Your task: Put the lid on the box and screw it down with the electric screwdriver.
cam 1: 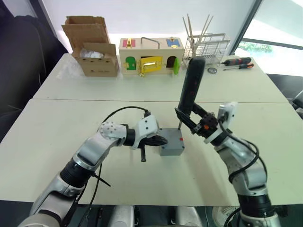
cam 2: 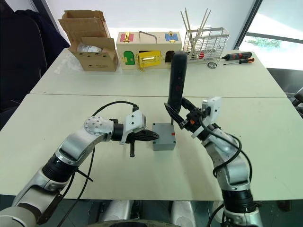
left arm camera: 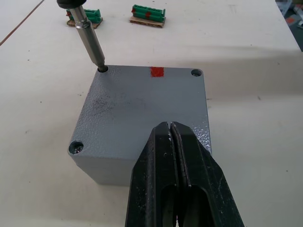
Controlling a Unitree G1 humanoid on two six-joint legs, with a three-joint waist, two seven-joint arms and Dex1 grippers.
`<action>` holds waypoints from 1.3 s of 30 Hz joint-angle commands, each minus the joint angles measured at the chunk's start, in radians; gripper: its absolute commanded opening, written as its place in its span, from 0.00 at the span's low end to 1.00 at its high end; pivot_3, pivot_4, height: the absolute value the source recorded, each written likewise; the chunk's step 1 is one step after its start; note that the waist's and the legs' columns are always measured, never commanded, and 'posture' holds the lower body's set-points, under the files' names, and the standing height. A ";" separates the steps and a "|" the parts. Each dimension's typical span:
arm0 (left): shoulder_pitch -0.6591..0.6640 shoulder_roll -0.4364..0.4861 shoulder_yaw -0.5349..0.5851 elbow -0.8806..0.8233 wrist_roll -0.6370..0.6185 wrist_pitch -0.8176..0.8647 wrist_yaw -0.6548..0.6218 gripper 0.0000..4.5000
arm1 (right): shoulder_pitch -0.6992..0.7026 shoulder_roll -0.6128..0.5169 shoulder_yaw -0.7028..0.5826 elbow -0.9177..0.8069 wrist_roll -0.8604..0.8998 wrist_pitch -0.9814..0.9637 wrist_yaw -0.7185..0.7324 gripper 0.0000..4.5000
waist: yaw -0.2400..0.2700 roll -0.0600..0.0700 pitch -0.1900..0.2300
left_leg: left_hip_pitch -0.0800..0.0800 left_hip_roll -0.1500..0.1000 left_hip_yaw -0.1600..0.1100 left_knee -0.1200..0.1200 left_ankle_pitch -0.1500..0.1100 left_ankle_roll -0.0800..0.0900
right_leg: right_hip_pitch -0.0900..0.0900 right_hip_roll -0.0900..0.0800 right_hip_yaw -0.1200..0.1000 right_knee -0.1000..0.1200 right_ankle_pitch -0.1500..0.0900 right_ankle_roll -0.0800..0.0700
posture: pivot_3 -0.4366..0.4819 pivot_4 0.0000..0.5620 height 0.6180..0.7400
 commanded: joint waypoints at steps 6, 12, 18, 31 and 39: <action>0.018 -0.020 0.098 -0.032 -0.052 0.025 0.045 0.00 | -0.323 -0.162 -0.254 -0.080 0.326 0.251 -0.063 0.42 | 0.002 0.010 0.012 | -0.013 -0.001 0.000 0.001 0.004 -0.005 | -0.014 0.004 -0.002 0.004 0.003 0.004 | 0.48 0.27 0.90; -0.031 -0.128 0.284 -0.107 -0.237 0.128 0.132 0.00 | -0.491 -0.306 -0.383 0.149 0.498 0.585 -0.234 0.42 | 0.000 0.004 0.018 | -0.015 -0.001 0.000 0.006 0.001 0.001 | -0.012 0.004 -0.003 0.003 0.004 0.005 | 0.48 0.27 0.90; 0.019 0.063 0.219 -0.272 -0.269 0.173 0.023 0.00 | -0.572 -0.740 -0.163 0.493 0.336 0.847 -0.026 0.42 | 0.005 0.014 0.025 | -0.016 -0.002 0.001 0.003 0.001 0.002 | -0.014 0.005 -0.002 0.001 0.004 0.005 | 0.48 0.27 0.90; 0.116 0.067 0.140 -0.397 -0.265 0.217 0.140 0.00 | -0.766 -0.749 0.366 1.188 -0.127 0.761 0.480 0.42 | -0.027 0.016 0.030 | -0.016 -0.003 0.005 0.005 0.001 0.001 | -0.016 0.006 0.003 0.002 0.004 0.006 | 0.48 0.27 0.90; 0.160 0.007 0.188 -0.394 -0.316 0.246 0.232 0.00 | -0.884 -0.638 0.382 1.449 -0.309 0.635 0.561 0.42 | -0.015 0.016 0.030 | -0.016 -0.003 0.005 0.004 0.005 -0.007 | -0.016 0.007 0.003 0.003 0.005 0.008 | 0.48 0.27 0.90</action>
